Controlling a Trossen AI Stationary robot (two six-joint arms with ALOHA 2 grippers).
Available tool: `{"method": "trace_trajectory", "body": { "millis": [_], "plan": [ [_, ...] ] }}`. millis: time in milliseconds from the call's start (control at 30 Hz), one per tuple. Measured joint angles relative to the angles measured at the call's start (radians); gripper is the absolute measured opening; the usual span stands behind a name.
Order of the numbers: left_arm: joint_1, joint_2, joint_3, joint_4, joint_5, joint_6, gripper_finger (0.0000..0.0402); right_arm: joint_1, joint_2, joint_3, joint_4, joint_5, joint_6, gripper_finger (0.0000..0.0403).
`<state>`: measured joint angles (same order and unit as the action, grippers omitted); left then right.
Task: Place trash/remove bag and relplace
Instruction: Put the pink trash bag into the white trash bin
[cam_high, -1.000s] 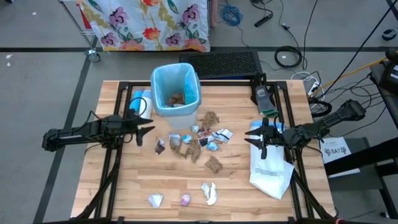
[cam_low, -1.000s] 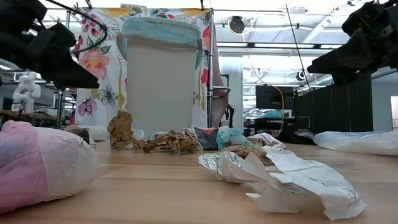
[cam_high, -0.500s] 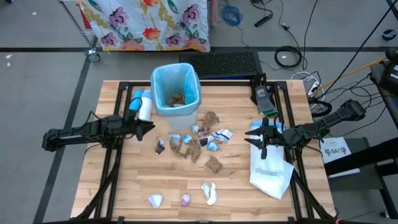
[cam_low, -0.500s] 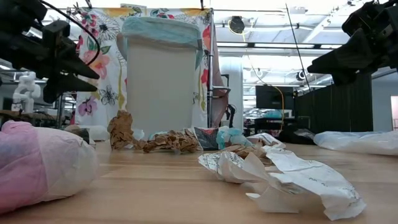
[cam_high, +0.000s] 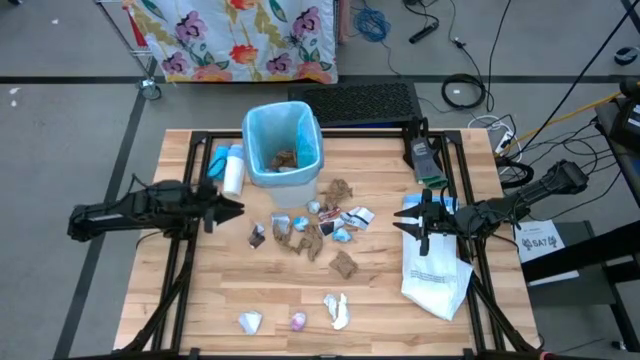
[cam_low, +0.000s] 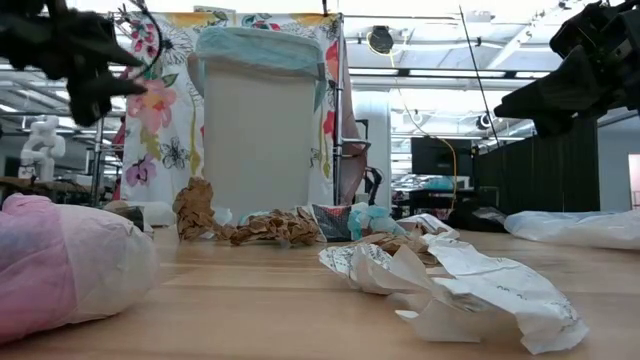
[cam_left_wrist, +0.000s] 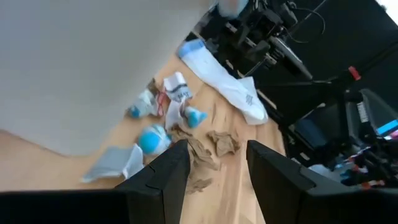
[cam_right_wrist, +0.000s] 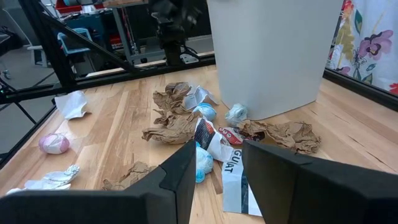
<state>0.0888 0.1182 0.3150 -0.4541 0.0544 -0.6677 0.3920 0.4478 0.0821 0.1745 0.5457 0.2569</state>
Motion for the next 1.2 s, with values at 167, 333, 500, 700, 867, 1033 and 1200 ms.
{"method": "trace_trajectory", "body": {
  "millis": [167, 333, 500, 700, 867, 1033, 1200],
  "plan": [
    [-0.018, 0.092, 0.136, -0.093, -0.038, 0.077, 0.0164, 0.000, 0.000, 0.000, 0.000, 0.000, 0.000, 0.0123],
    [-0.048, 0.228, 0.239, -0.149, -0.070, 0.108, 0.0164, 0.000, 0.000, 0.000, 0.000, 0.000, 0.000, 0.0123],
    [-0.114, 0.369, 0.289, -0.210, -0.073, 0.081, 0.0164, 0.000, 0.000, 0.000, 0.000, 0.000, 0.000, 0.0123],
    [-0.246, 0.461, 0.313, -0.217, -0.156, -0.103, 0.0164, 0.000, 0.000, 0.000, 0.000, 0.000, 0.000, 0.0123],
    [-0.390, 0.519, 0.349, -0.275, -0.267, -0.257, 0.0164, 0.000, 0.000, 0.000, 0.000, 0.000, 0.000, 0.0123],
    [-0.554, 0.595, 0.383, -0.291, -0.360, -0.405, 0.0164, 0.000, 0.000, 0.000, 0.000, 0.000, 0.000, 0.0123],
    [-0.724, 0.726, 0.449, -0.292, -0.461, -0.518, 0.0164, 0.000, 0.000, 0.000, 0.000, 0.000, 0.000, 0.0123]
  ]
}}
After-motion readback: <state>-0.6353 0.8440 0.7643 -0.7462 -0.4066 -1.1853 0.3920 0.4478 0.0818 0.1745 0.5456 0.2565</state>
